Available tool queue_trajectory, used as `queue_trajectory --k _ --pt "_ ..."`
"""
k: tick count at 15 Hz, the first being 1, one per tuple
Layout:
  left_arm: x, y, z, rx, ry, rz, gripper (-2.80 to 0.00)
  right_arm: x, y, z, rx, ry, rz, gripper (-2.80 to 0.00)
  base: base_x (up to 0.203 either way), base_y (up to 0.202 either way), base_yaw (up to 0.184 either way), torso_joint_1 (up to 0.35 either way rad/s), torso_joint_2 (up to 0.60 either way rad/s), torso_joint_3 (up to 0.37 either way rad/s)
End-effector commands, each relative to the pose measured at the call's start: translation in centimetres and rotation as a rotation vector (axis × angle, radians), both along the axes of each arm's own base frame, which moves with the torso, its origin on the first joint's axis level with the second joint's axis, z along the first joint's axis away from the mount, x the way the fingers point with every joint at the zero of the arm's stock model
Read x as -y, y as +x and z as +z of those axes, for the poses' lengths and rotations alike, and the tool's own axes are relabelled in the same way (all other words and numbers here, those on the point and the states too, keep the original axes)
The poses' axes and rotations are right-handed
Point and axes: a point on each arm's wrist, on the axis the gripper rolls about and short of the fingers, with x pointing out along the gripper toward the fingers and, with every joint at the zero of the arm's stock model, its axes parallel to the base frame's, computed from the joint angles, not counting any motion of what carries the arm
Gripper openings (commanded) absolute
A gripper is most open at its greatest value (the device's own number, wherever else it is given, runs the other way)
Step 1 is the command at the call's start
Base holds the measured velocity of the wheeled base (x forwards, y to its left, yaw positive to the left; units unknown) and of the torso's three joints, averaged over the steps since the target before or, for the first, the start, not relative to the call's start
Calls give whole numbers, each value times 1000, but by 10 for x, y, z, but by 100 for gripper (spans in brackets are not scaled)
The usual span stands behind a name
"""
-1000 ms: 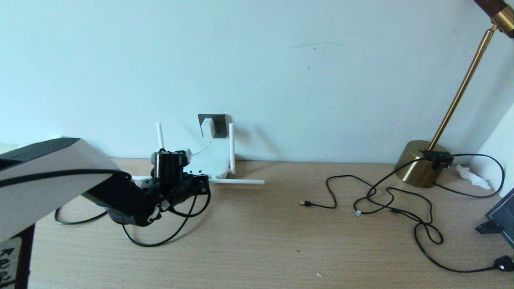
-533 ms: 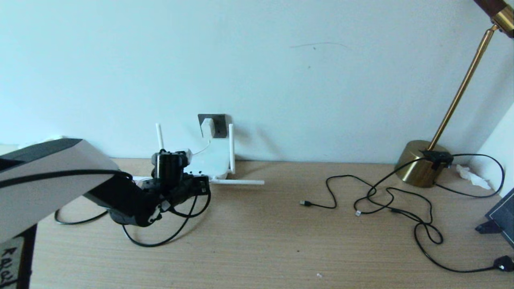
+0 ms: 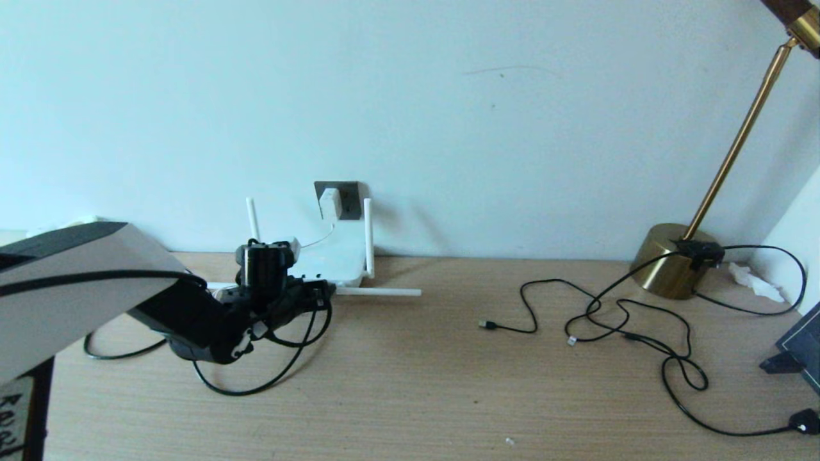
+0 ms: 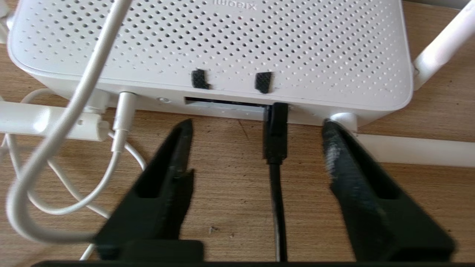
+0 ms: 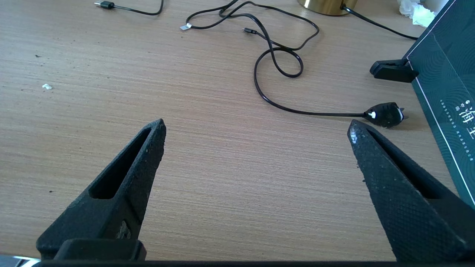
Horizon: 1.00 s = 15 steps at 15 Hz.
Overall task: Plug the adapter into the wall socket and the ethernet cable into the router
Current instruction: Plug cable into router interface
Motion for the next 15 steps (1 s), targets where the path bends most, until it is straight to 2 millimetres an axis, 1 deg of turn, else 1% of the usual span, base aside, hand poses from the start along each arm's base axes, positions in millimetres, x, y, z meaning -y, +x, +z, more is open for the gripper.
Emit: queue_trajectory --k 1,4,7,10,13,14,15 --pt "0 -1 0 -2 -1 1 0 0 0 0 -2 0 0 0 0 0 0 0 0 0" --pt "0 -9 0 -16 3 -4 0 0 0 0 -2 0 2 0 0 0 0 0 0 0" --pt "-1 -24 3 -17 2 -10 0 0 0 0 -2 0 1 0 0 0 0 0 0 0" --pt "-5 -47 7 -9 1 -16 0 0 0 0 -2 0 2 0 0 0 0 0 0 0" --pt "-3 -76 24 35 -8 -42 0 0 0 0 -2 0 2 0 0 0 0 0 0 0" --pt "-2 -86 37 78 -15 -50 -280 0 0 0 -2 0 0 0 0 0 0 0 0 0" --pt "-3 -96 56 134 -27 -54 -280 0 0 0 -2 0 2 0 0 0 0 0 0 0"
